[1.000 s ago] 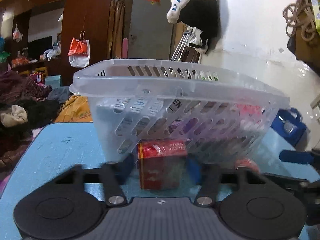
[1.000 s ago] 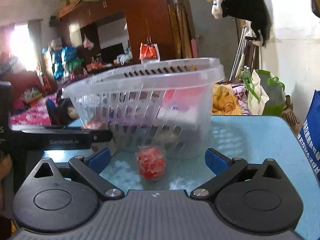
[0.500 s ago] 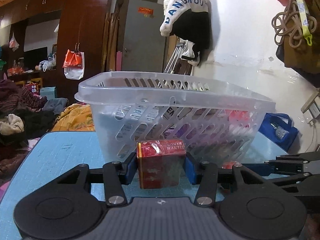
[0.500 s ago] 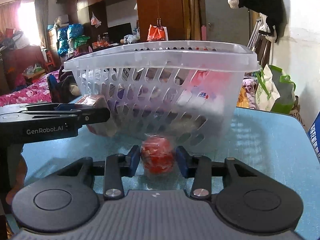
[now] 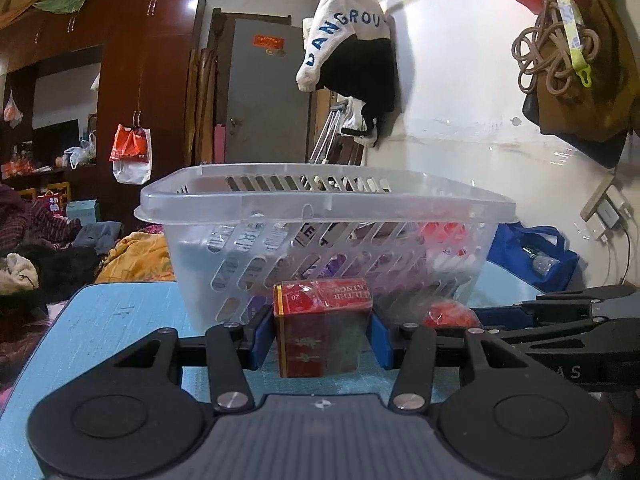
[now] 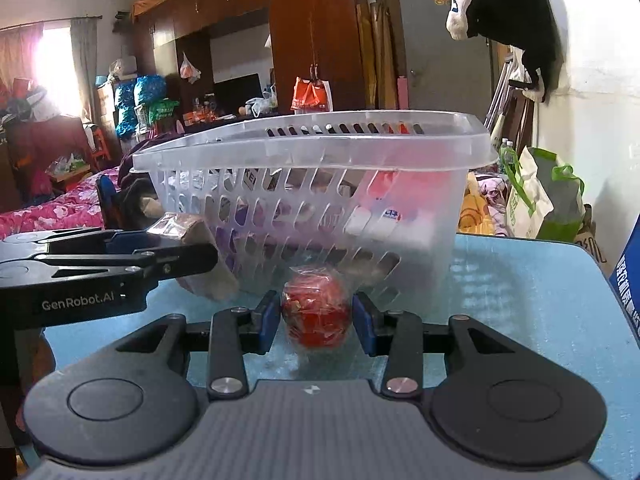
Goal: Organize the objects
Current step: 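Carry both items over the white basket and open both grippers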
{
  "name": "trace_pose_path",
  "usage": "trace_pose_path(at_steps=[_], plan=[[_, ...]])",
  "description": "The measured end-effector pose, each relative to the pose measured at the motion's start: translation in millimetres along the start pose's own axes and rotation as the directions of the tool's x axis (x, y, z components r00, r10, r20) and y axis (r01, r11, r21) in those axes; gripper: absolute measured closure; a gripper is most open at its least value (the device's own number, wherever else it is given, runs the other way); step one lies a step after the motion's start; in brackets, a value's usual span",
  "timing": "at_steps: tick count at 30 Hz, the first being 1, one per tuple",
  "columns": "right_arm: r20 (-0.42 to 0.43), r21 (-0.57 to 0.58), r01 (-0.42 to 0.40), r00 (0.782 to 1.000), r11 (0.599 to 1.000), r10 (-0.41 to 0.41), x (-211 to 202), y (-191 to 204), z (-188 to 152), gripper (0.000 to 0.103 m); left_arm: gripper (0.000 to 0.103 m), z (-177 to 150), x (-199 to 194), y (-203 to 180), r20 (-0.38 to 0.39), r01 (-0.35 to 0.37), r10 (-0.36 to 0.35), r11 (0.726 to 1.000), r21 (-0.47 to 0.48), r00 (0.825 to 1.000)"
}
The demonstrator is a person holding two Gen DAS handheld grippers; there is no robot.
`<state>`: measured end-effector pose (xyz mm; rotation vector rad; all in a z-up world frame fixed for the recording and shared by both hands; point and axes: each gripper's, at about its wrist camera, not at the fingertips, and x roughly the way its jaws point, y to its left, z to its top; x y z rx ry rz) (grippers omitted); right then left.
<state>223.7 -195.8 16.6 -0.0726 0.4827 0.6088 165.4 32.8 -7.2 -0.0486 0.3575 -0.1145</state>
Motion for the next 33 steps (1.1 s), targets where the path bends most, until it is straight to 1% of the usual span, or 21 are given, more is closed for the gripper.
trace_pose_path(at_steps=[5,8,11,14,17,19,23,25,27,29,31,32,33], plan=[[0.0,0.028,-0.02,1.0,0.999,0.02,2,-5,-1,0.06,0.05,-1,-1,1,0.002,-0.001,0.001,1.0,-0.005,1.0],[0.008,0.024,-0.018,1.0,1.0,0.018,1,-4,-1,0.06,0.05,-1,-3,0,0.01,0.0,0.0,1.0,-0.003,1.0],[0.03,0.017,-0.017,0.999,1.0,0.016,-2,-3,-2,0.06,0.05,-1,-8,2,0.043,0.002,-0.001,1.0,-0.015,0.999],[0.039,0.013,-0.041,0.998,0.999,0.041,-7,-2,-3,0.06,0.05,0,-16,5,0.076,0.018,-0.016,0.999,-0.031,0.997],[0.05,-0.001,-0.049,0.998,0.999,0.049,-16,0,-7,0.06,0.05,-2,-34,7,0.141,0.049,-0.043,0.998,-0.041,0.989],[0.061,0.014,-0.077,0.995,0.997,0.076,-26,-2,-8,0.06,0.05,-5,-51,7,0.189,0.077,-0.066,0.996,-0.049,0.98],[0.118,0.015,-0.106,0.988,0.994,0.104,-58,-1,-10,0.06,0.05,-2,-76,8,0.249,0.095,-0.078,0.994,-0.059,0.965],[0.155,0.012,-0.107,0.982,0.994,0.104,-71,1,-2,0.06,0.05,8,-84,12,0.263,0.113,-0.089,0.99,-0.08,0.961],[0.207,-0.01,-0.09,0.974,0.996,0.09,-83,5,13,0.059,0.05,26,-89,12,0.286,0.132,-0.106,0.988,-0.075,0.952],[0.252,-0.04,-0.049,0.966,0.998,0.057,-88,11,39,0.059,0.05,48,-91,10,0.305,0.13,-0.103,0.989,-0.07,0.947],[0.295,-0.078,-0.004,0.955,0.997,0.027,-83,15,71,0.059,0.05,79,-82,8,0.29,0.133,-0.108,0.989,-0.067,0.951],[0.301,-0.088,0.021,0.954,0.996,0.006,-77,15,86,0.059,0.05,95,-73,9,0.276,0.12,-0.095,0.99,-0.074,0.956],[0.297,-0.09,0.04,0.955,0.995,-0.011,-67,14,101,0.059,0.05,113,-60,9,0.245,0.094,-0.073,0.993,-0.075,0.967]])
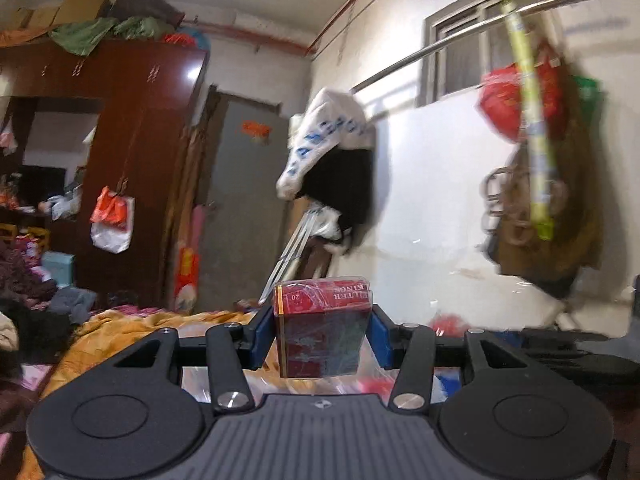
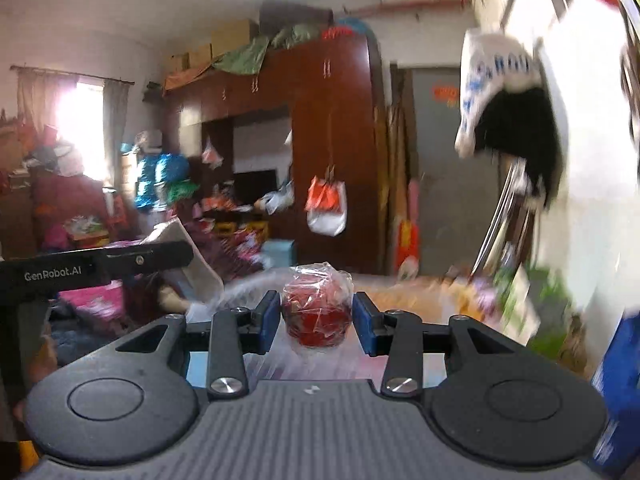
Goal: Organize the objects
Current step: 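Carry both items over the white basket and open both grippers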
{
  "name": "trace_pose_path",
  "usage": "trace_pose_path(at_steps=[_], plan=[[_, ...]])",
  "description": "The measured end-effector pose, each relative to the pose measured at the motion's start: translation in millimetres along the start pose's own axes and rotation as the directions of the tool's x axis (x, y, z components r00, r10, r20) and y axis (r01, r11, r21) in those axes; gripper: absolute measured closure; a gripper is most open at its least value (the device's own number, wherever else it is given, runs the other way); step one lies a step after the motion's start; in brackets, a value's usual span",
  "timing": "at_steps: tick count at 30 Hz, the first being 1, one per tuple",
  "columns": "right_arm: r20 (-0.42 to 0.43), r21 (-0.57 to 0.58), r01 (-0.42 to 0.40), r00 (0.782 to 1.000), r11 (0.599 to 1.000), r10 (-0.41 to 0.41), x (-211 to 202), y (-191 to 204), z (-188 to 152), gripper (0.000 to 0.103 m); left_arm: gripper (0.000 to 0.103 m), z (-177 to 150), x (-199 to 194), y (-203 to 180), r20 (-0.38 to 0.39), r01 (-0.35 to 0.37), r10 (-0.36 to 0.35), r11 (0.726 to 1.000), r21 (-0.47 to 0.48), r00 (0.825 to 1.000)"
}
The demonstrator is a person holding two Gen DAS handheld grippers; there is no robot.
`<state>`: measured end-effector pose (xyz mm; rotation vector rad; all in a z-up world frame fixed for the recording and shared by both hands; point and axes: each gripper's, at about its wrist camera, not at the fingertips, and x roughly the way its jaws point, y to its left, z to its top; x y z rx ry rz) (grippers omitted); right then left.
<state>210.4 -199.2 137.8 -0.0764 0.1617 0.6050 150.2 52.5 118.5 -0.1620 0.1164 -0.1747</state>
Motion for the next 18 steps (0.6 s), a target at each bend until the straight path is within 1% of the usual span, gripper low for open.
trace_pose_path(at_steps=[2,3,4,5,6,7,8,11,13,14,15,16,17,18], plan=[[-0.026,-0.001,0.024,0.999,1.0,-0.024,34,-9,18,0.059,0.05,16,29,5,-0.05,-0.04,0.04,0.999,-0.006,0.998],[-0.051,0.012,0.042,0.998,0.999,-0.041,50,-14,22,0.059,0.05,20,45,10,-0.095,-0.052,0.05,0.998,-0.026,0.994],[-0.076,0.021,0.046,0.996,0.999,-0.045,66,-19,23,0.059,0.05,23,62,17,-0.138,-0.052,0.044,0.997,-0.052,0.989],[-0.111,0.015,0.057,0.992,0.998,-0.055,84,-22,23,0.059,0.05,23,73,22,-0.157,-0.064,0.054,0.996,-0.062,0.986],[-0.135,0.007,0.068,0.989,0.998,-0.067,93,-23,20,0.059,0.05,21,81,23,-0.173,-0.092,0.082,0.994,-0.051,0.982],[-0.148,-0.008,0.075,0.986,0.997,-0.076,102,-23,17,0.059,0.05,18,88,24,-0.186,-0.118,0.109,0.992,-0.036,0.977],[-0.16,-0.026,0.081,0.983,0.996,-0.084,112,-22,13,0.059,0.05,15,94,25,-0.193,-0.128,0.121,0.991,-0.024,0.974],[-0.183,-0.032,0.078,0.98,0.996,-0.082,123,-23,1,0.059,0.05,7,107,30,-0.204,-0.169,0.162,0.986,-0.016,0.965],[-0.184,-0.034,0.075,0.98,0.997,-0.08,128,-24,-5,0.059,0.049,4,113,34,-0.207,-0.174,0.168,0.985,-0.014,0.964],[-0.188,-0.035,0.072,0.979,0.997,-0.077,130,-24,-8,0.057,0.046,3,115,36,-0.21,-0.17,0.164,0.985,-0.01,0.964],[-0.195,-0.036,0.068,0.978,0.997,-0.074,126,-25,-11,0.052,0.032,2,117,38,-0.215,-0.163,0.157,0.987,-0.009,0.964],[-0.194,-0.04,0.068,0.978,0.997,-0.074,122,-24,-13,0.034,0.016,1,117,40,-0.218,-0.154,0.148,0.988,-0.008,0.965],[-0.165,-0.045,0.074,0.983,0.996,-0.08,117,-23,-15,0.016,0.014,0,115,41,-0.212,-0.149,0.145,0.989,-0.005,0.967],[-0.141,-0.049,0.075,0.987,0.996,-0.081,109,-24,-12,0.01,0.014,-2,114,40,-0.196,-0.152,0.15,0.988,0.002,0.969]])
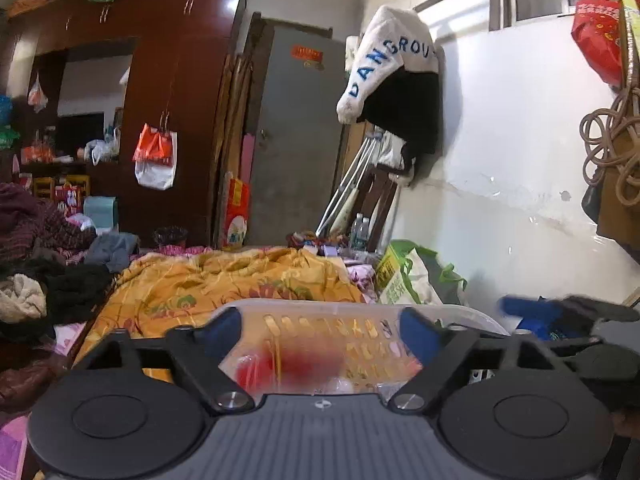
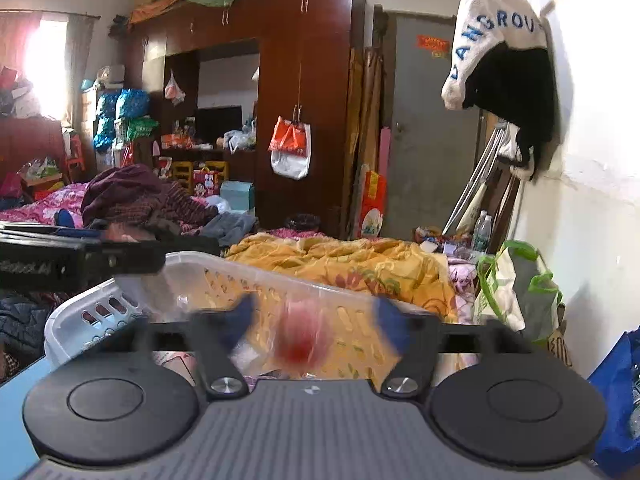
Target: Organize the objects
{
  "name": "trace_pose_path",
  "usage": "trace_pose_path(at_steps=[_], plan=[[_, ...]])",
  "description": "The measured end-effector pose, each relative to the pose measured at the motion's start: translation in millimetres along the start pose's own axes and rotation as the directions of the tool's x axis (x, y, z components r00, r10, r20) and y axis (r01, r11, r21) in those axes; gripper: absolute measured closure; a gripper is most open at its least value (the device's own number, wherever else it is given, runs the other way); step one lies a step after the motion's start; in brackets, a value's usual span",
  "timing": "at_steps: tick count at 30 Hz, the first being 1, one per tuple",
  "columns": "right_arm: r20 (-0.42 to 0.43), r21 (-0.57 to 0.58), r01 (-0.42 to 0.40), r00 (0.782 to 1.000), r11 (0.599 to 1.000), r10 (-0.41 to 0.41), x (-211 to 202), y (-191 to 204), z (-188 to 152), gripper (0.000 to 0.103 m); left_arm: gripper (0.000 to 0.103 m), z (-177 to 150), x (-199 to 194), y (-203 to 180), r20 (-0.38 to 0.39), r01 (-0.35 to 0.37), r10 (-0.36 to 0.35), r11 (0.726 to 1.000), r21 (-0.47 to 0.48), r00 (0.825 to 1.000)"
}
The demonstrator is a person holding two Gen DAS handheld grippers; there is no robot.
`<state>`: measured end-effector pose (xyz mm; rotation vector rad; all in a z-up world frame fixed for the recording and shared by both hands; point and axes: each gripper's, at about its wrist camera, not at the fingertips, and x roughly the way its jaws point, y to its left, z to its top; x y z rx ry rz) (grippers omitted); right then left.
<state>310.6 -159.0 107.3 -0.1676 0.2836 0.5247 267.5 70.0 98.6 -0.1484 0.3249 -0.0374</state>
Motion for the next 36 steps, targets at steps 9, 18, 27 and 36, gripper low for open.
trace_pose_path(at_steps=[9,18,27,36], plan=[[0.0,0.1,0.007,1.0,0.995,-0.007,-29,-23,-2,0.0,0.0,-12,-26,-9,0.029,0.018,-0.02,0.998,0.055,0.999],[-0.042,0.187,0.075,0.997,0.979,-0.068,-60,-30,-15,0.0,0.0,-26,-47,-22,0.017,-0.017,0.016,0.996,0.084,1.0],[-0.051,0.181,0.08,0.996,0.98,-0.072,-62,-31,-23,0.0,0.0,-38,-63,-31,0.011,-0.008,0.007,0.995,0.098,1.0],[-0.057,0.154,0.094,0.995,0.984,-0.086,-64,-21,-34,0.0,0.0,-47,-61,-34,-0.038,-0.015,0.019,0.993,0.118,0.999]])
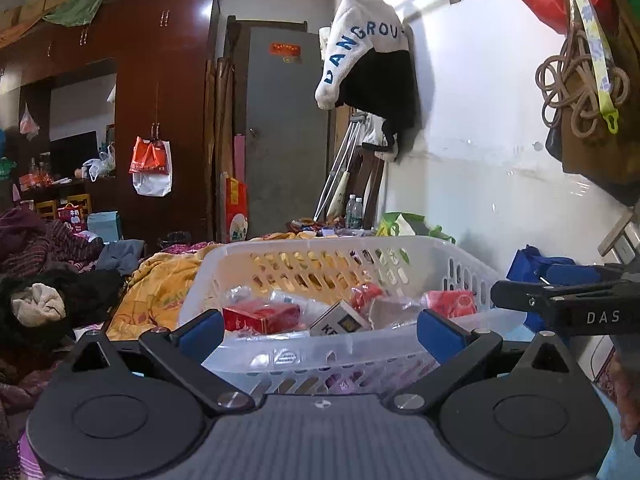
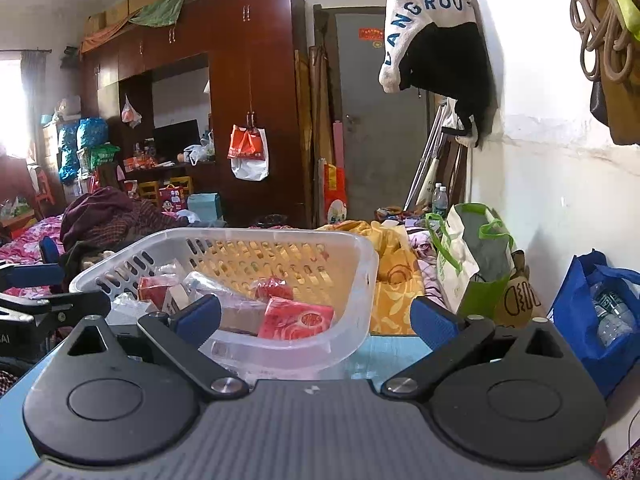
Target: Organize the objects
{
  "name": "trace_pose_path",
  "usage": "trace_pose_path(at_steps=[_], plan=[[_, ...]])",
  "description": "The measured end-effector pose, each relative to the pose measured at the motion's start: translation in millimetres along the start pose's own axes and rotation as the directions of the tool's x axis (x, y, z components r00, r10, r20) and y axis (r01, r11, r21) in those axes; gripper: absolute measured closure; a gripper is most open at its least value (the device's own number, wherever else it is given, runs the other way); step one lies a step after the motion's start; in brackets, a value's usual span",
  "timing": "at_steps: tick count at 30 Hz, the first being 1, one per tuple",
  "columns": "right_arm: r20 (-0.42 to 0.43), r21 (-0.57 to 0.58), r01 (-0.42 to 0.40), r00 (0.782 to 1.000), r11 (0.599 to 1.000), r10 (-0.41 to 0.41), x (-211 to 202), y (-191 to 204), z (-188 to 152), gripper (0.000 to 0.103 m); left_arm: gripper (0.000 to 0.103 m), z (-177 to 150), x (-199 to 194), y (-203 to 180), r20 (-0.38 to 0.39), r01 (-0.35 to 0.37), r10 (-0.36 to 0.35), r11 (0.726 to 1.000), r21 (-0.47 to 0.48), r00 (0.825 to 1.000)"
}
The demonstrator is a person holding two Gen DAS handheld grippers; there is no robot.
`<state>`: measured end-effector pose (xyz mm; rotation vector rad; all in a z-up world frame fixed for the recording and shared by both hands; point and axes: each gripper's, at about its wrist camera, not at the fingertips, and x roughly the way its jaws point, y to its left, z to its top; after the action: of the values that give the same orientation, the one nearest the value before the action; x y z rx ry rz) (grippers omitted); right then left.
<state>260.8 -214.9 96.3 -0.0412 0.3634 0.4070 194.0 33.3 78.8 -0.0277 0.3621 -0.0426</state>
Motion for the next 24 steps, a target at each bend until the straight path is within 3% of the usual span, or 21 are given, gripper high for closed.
trace_pose_path(at_steps=[24], plan=[[-0.022,0.001,-0.009,1.0,1.0,0.009,-4.1,-2.0,-3.8,0.0,0.0,-2.1,-1.6,-3.7,-0.021,-0.024,0.024,1.0,-0.005,0.999]])
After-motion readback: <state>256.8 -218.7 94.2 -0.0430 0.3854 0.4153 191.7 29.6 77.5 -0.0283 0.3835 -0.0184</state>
